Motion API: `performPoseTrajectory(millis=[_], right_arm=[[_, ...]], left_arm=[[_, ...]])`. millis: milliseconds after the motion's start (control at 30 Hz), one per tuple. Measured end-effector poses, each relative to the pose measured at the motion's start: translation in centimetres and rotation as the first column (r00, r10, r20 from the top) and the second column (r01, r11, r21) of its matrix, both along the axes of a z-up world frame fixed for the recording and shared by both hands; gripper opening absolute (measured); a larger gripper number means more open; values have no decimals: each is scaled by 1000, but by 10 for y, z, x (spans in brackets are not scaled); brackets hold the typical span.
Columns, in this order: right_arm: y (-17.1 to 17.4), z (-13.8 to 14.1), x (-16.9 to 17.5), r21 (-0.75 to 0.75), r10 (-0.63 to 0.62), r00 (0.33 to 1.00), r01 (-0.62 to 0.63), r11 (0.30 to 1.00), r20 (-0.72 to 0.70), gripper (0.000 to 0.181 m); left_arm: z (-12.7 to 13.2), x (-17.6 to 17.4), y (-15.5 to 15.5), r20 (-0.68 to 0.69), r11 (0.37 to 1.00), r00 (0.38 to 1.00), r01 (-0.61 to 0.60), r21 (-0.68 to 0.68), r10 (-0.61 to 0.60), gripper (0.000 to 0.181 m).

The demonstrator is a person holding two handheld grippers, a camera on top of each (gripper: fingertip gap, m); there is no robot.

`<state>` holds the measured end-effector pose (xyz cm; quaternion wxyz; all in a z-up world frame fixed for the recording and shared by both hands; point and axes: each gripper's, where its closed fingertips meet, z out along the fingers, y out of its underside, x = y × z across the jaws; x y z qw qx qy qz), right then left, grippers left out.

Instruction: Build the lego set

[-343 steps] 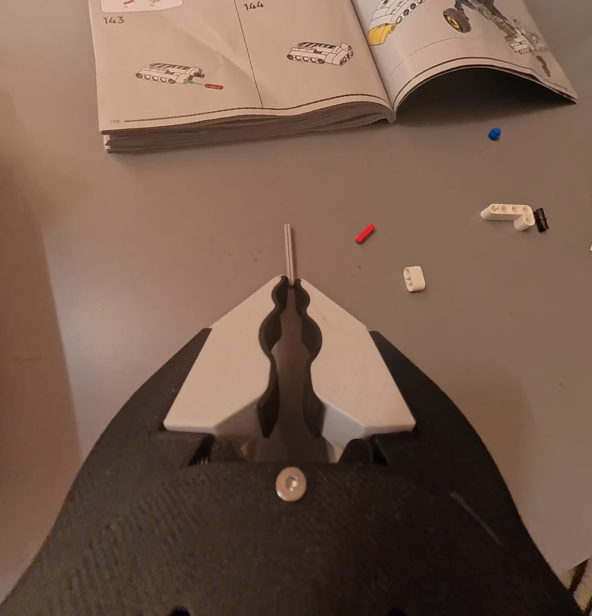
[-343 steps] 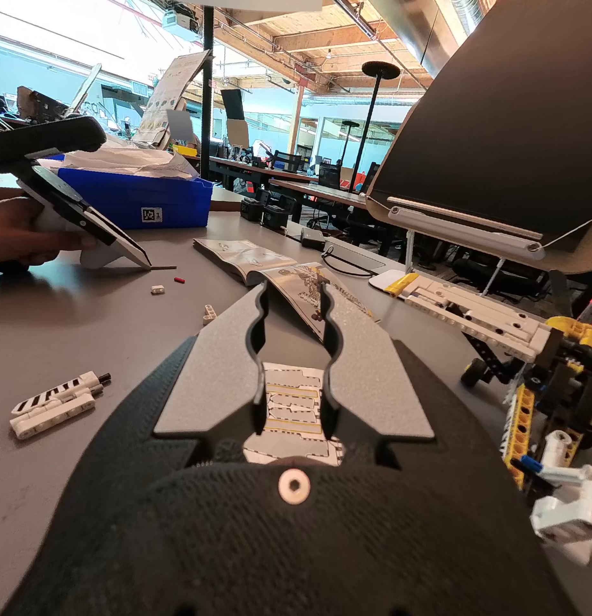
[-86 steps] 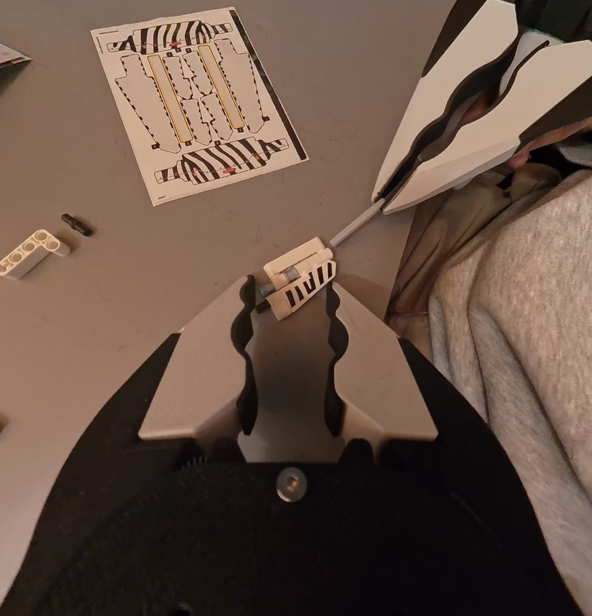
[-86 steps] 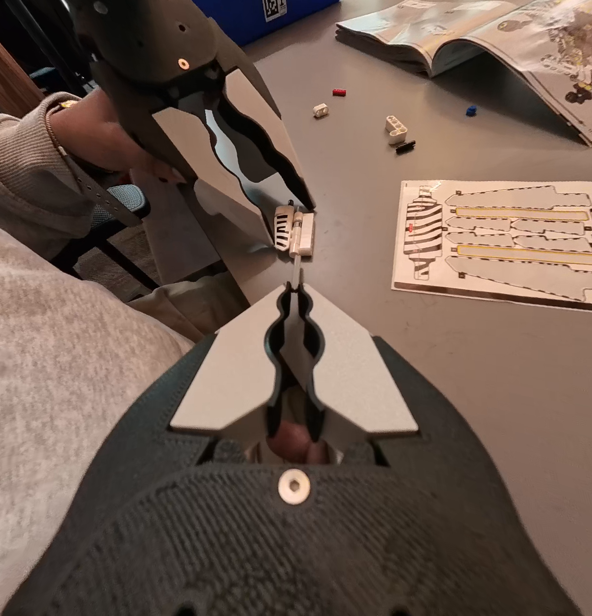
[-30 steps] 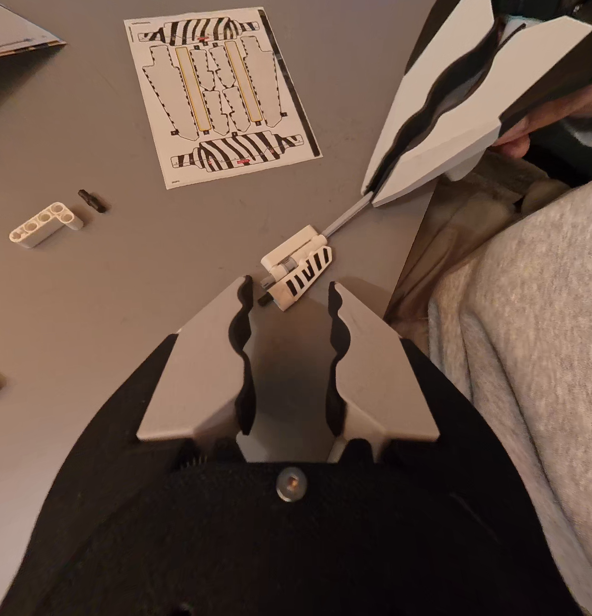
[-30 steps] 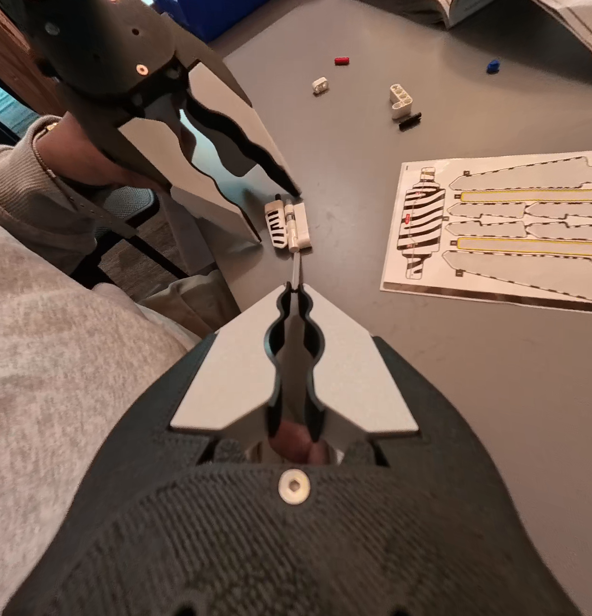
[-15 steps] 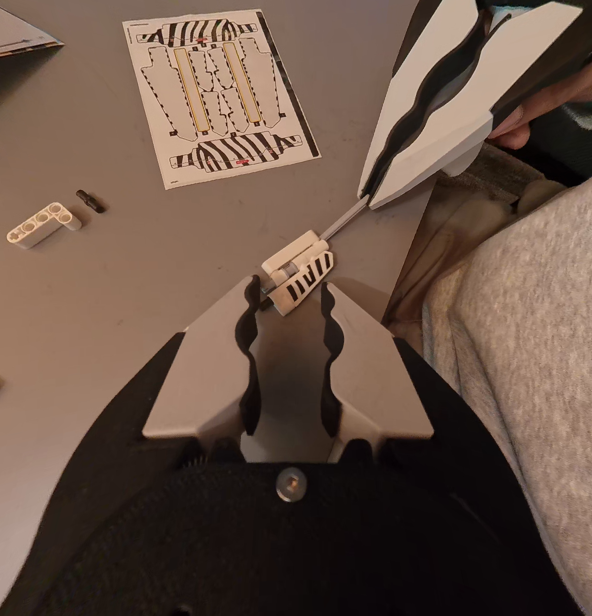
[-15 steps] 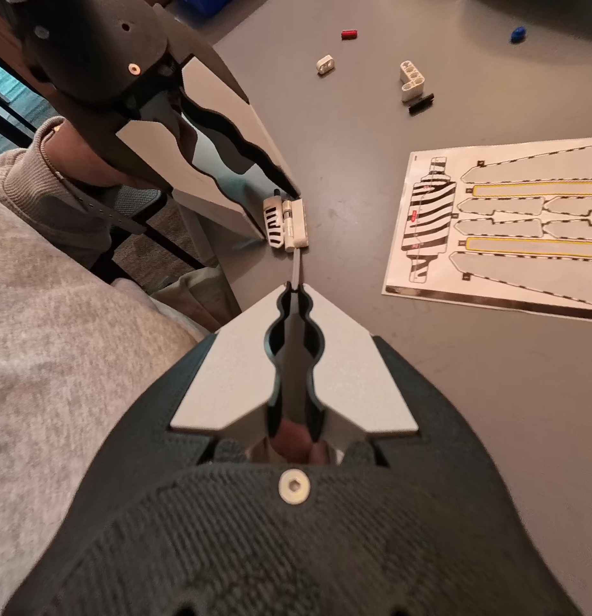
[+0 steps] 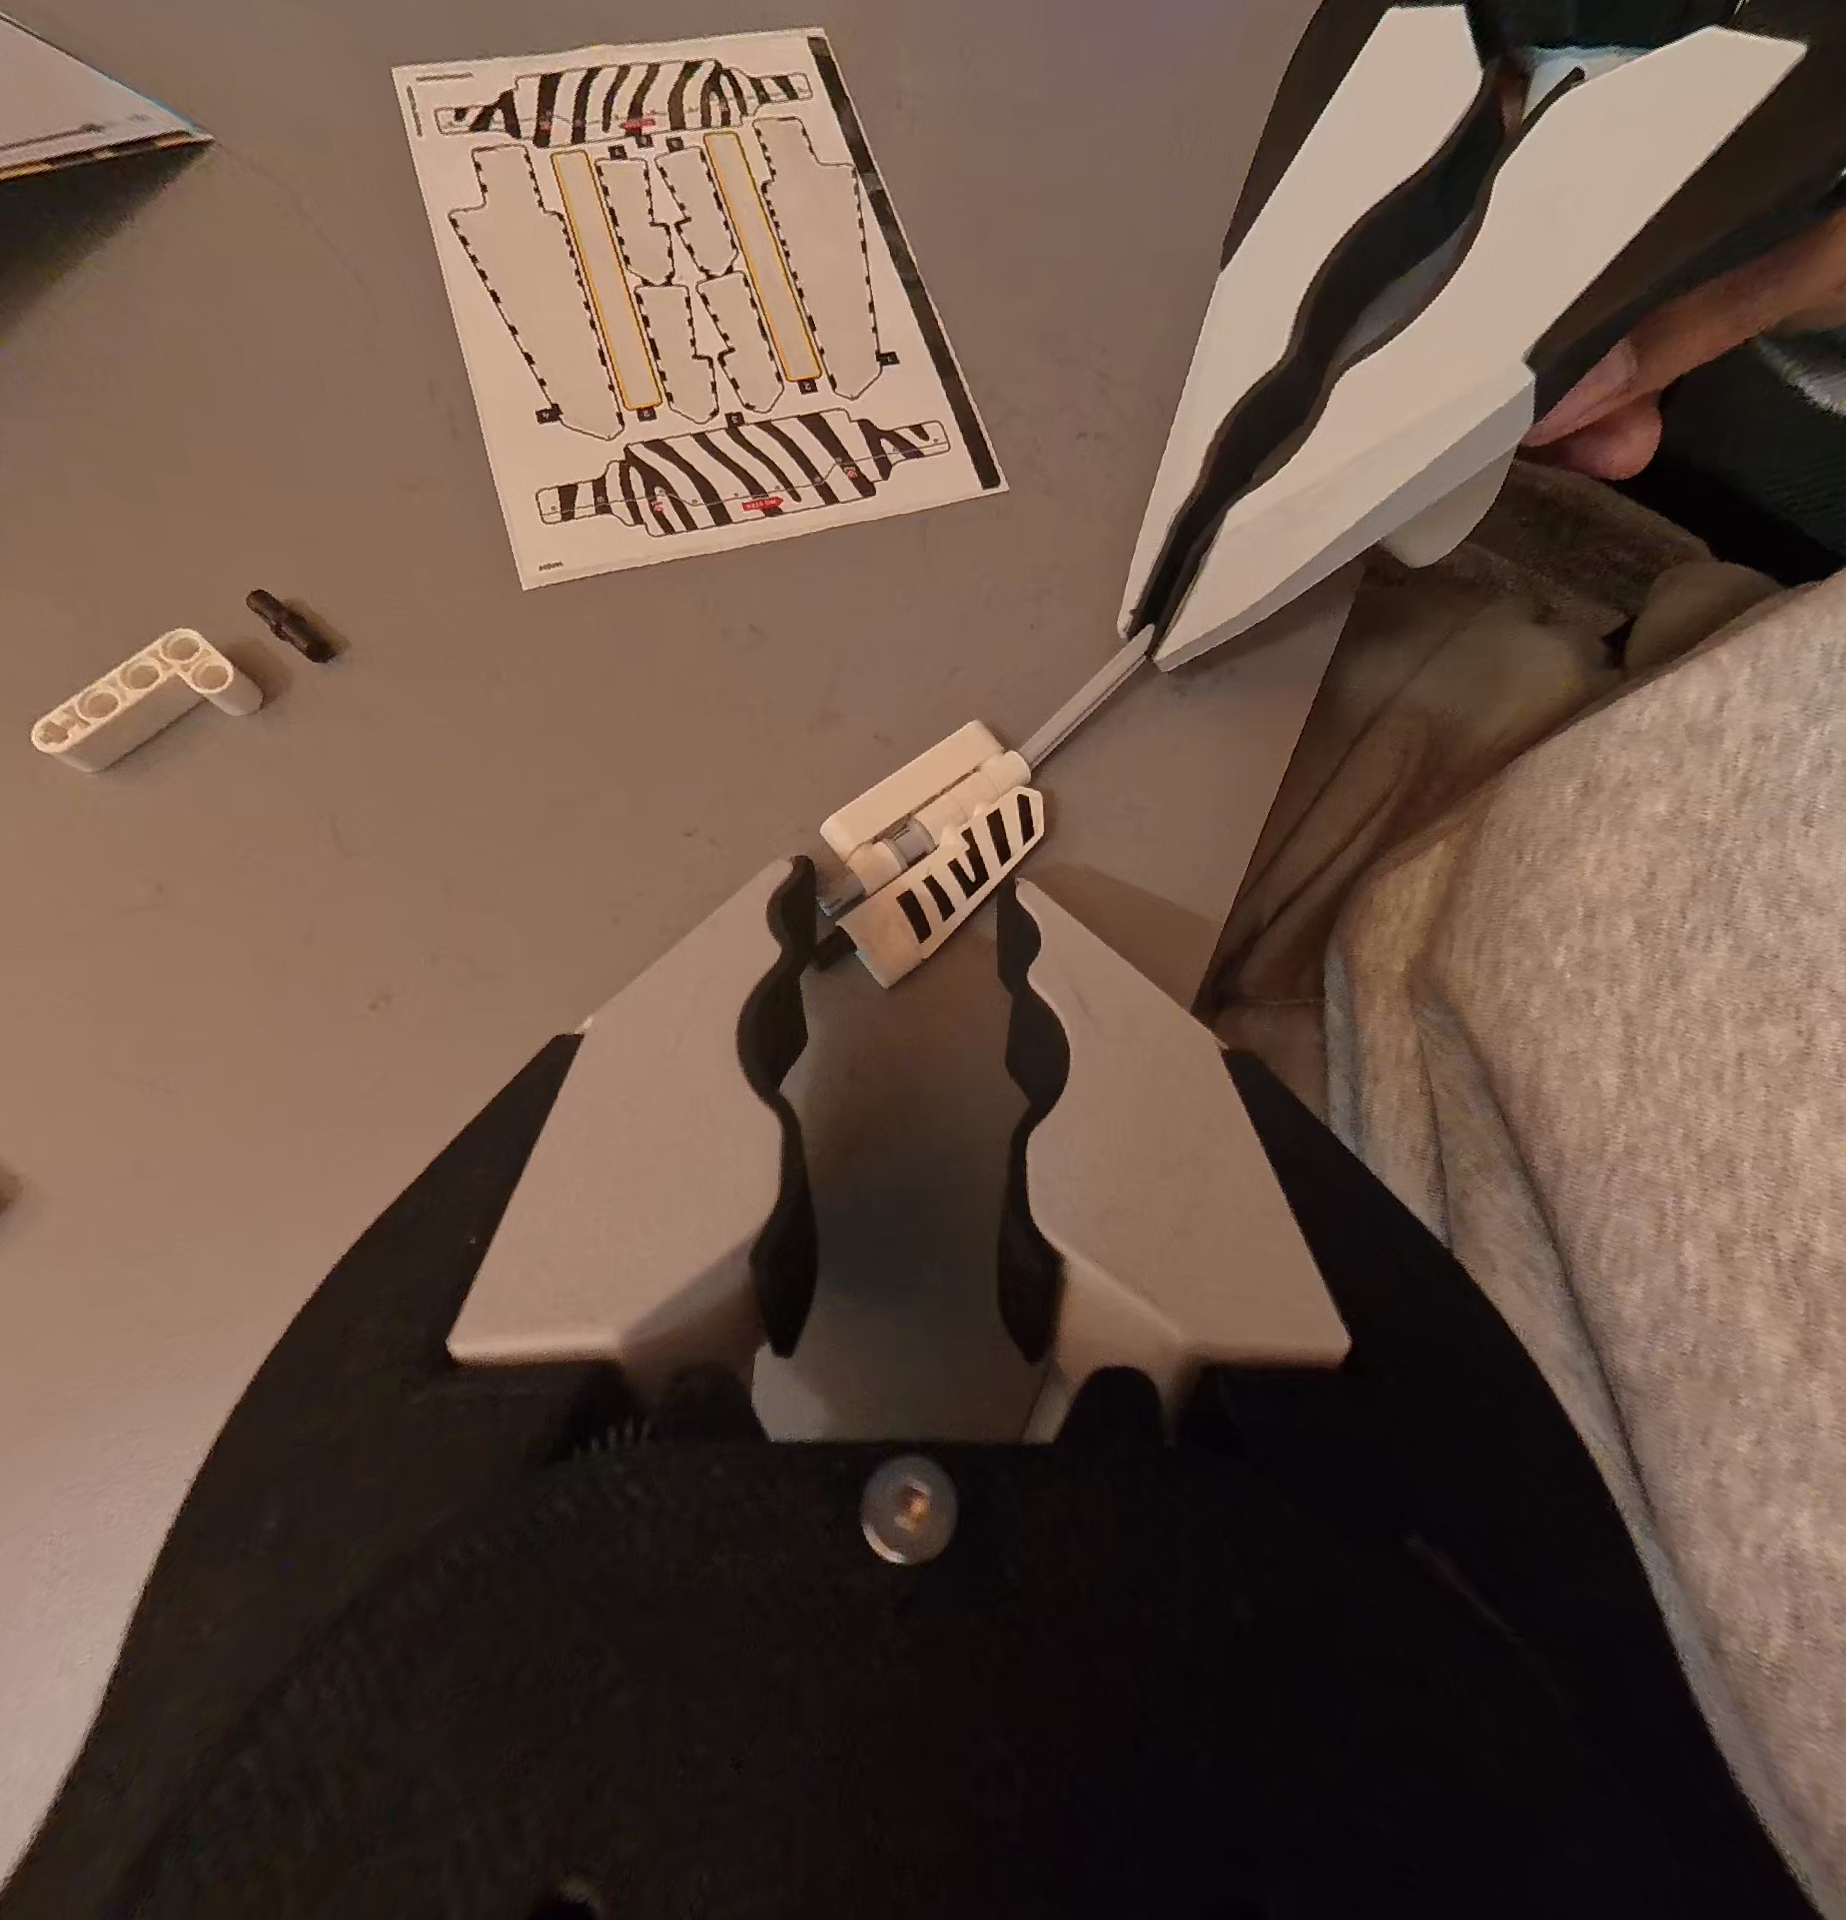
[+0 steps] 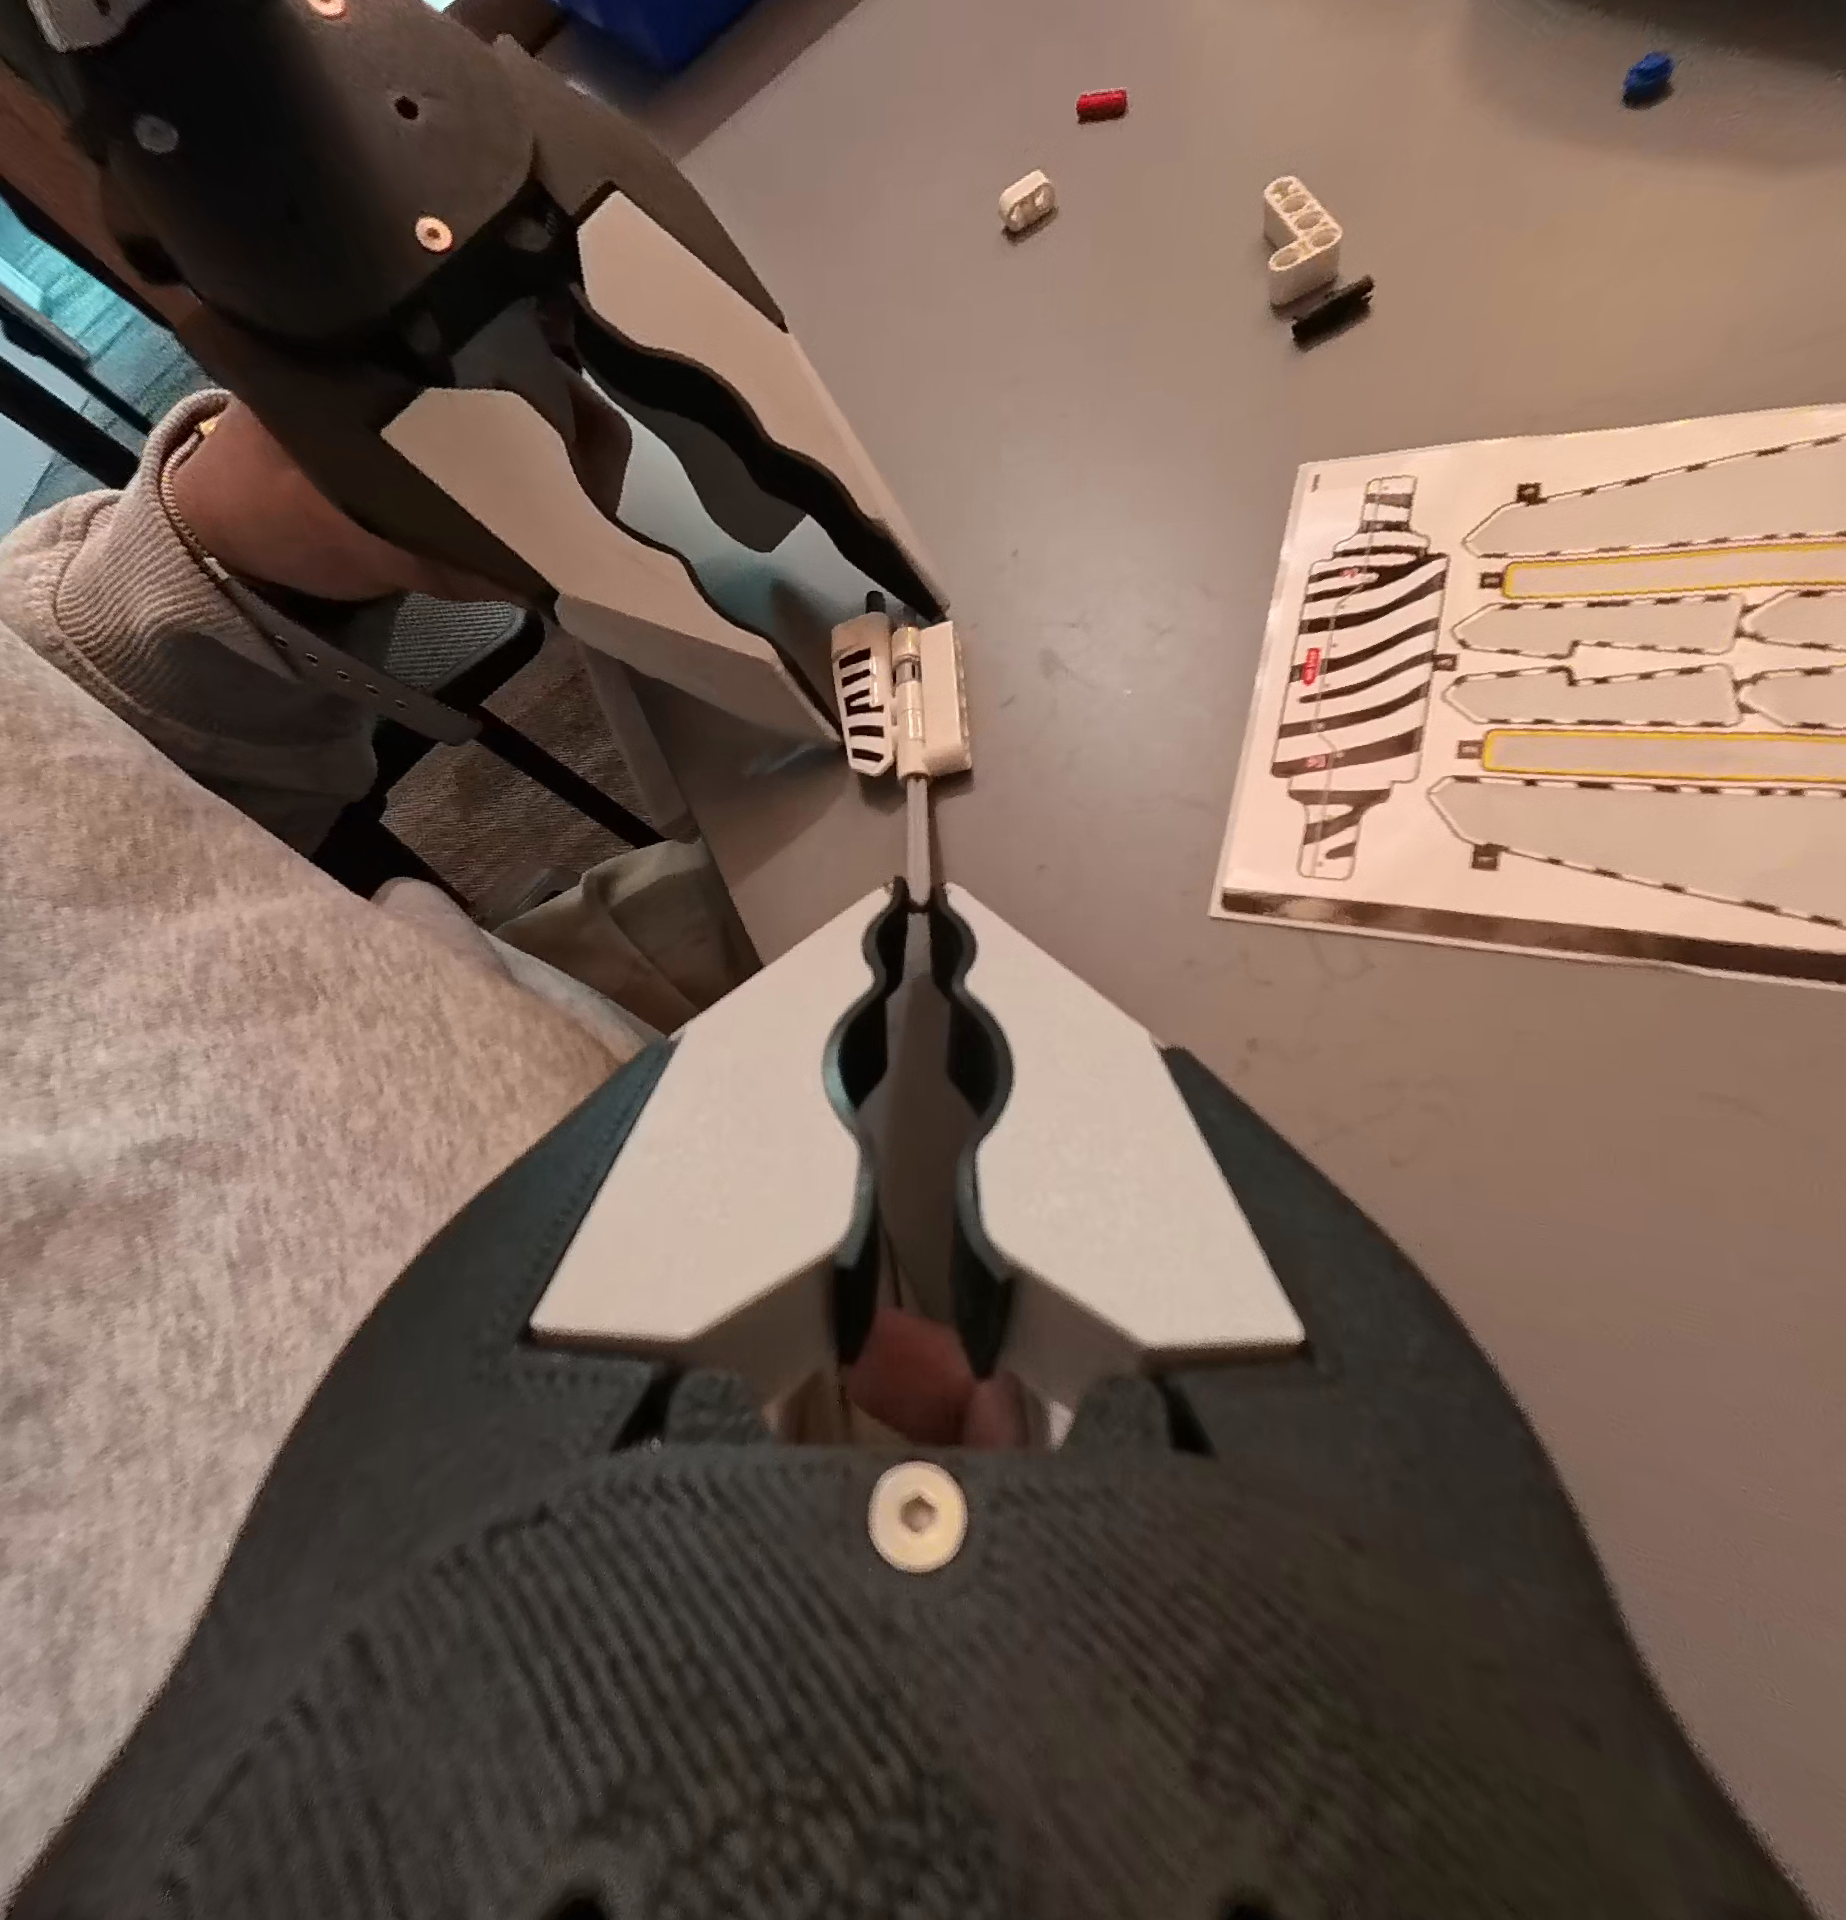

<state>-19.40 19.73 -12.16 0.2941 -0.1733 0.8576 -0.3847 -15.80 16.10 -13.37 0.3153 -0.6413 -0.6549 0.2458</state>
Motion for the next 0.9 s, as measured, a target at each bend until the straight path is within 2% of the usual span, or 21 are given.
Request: performPoseTrajectory(millis=[100,267,400,500,567,700,833,900], right_arm=[[-1,-3,-2,57,-33,999,31,998,22,3],[-1,-4,-2,190,-93,986,65,980,142,3],[0,-4,-1,198,-83,984,52,979,156,4],[1,-1,1,204,-66,982,29,979,177,13],[1,-1,-1,186,-59,987,31,982,148,15],[5,-3,-2,103,-20,1000,21,994,-12,22],[6,-7,-1,23,-17,982,21,1000,-189,15],[5,-8,0,7,-16,975,18,1000,-221,14]], left_arm=[[0,0,0,0,1000,1000,0,-1,0,34],[0,0,1,0,1000,1000,3,-5,-3,33],[0,-1,1,-1,1000,1000,2,4,-2,32],[0,-1,1,0,1000,1000,3,2,-3,32],[0,-1,1,0,1000,1000,3,1,-3,32],[0,-1,1,-1,1000,1000,2,2,-2,32],[0,-1,1,-1,1000,1000,3,1,-3,32],[0,-1,1,-1,1000,1000,3,1,-3,32]])
